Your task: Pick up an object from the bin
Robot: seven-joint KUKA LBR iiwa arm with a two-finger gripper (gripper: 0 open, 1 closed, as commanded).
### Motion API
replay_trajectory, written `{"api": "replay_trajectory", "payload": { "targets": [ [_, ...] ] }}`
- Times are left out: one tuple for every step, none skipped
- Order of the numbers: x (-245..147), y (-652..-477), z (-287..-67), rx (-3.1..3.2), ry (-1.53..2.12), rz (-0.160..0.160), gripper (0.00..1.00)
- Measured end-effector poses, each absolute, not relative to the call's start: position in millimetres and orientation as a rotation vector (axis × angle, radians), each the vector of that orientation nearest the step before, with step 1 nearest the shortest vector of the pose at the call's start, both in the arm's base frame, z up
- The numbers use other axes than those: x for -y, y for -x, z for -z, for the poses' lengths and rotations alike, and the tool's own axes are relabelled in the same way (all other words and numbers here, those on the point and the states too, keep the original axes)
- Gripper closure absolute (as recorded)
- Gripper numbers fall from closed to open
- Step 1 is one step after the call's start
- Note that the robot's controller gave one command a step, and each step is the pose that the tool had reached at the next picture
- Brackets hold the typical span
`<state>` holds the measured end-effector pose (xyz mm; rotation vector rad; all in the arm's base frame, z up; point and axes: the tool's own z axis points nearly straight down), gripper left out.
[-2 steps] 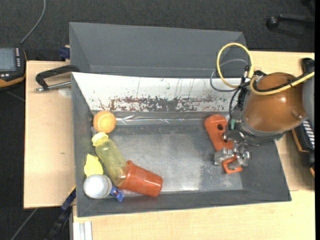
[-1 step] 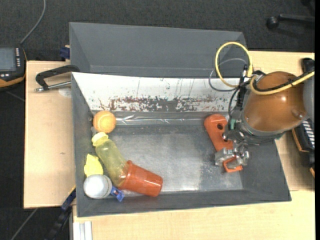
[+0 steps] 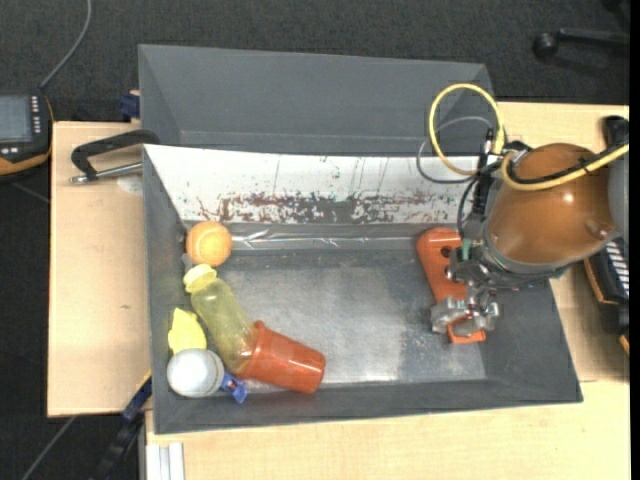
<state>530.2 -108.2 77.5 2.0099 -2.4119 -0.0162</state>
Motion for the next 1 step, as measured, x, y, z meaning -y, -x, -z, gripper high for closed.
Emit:
{"api": "replay_trajectory", "payload": {
  "targets": [
    [107.0, -535.1, -71.9, 2.4, -2.016, 0.025, 1.0]
  ]
}}
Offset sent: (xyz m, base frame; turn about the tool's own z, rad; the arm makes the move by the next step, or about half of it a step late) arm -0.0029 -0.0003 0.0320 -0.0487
